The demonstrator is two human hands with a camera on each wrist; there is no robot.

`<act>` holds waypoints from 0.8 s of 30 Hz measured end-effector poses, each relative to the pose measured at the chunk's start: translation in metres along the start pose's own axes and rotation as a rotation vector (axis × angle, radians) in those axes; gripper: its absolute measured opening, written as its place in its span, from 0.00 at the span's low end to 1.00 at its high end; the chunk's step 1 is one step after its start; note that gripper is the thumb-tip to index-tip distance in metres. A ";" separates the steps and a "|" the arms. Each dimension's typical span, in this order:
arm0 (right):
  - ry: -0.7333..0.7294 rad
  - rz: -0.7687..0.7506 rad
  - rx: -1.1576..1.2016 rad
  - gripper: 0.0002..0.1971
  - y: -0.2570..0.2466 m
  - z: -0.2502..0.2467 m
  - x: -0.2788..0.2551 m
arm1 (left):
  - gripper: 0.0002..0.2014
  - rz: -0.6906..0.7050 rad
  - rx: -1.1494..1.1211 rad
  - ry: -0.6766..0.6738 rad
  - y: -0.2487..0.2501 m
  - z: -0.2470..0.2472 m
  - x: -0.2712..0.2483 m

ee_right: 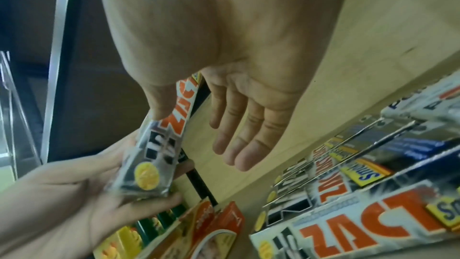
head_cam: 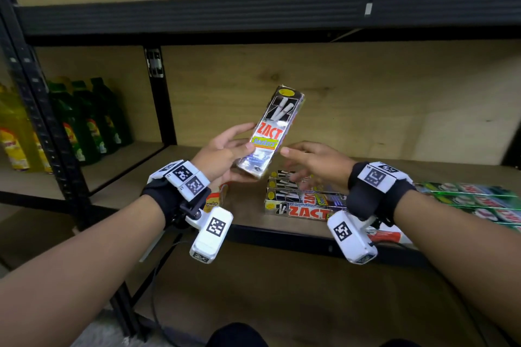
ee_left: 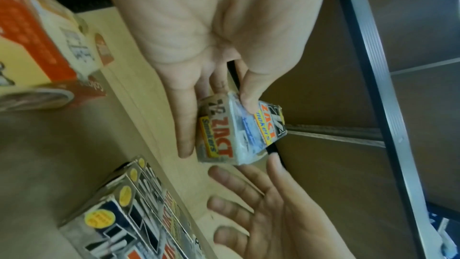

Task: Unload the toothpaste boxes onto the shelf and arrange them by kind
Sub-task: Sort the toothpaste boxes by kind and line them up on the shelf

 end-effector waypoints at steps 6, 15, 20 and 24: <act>0.011 -0.085 0.174 0.21 -0.016 0.007 -0.005 | 0.28 0.020 -0.040 -0.057 -0.012 0.020 -0.002; -0.225 0.028 0.337 0.15 0.003 0.008 -0.028 | 0.30 0.052 -0.188 -0.052 -0.004 0.014 -0.001; -0.349 0.064 0.145 0.17 0.026 0.002 -0.042 | 0.37 0.028 -0.174 -0.108 0.000 0.007 0.000; -0.465 0.036 -0.095 0.31 0.037 0.002 -0.049 | 0.39 -0.128 -0.037 -0.206 -0.015 0.009 -0.003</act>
Point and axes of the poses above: each hand's wrist, its own x-axis towards the middle knuckle, its own z-axis out of the palm, y = z × x, the point moved 7 cm from there along x, towards the middle knuckle, and after that the axes turned 15 degrees about -x, right-handed, at the moved point
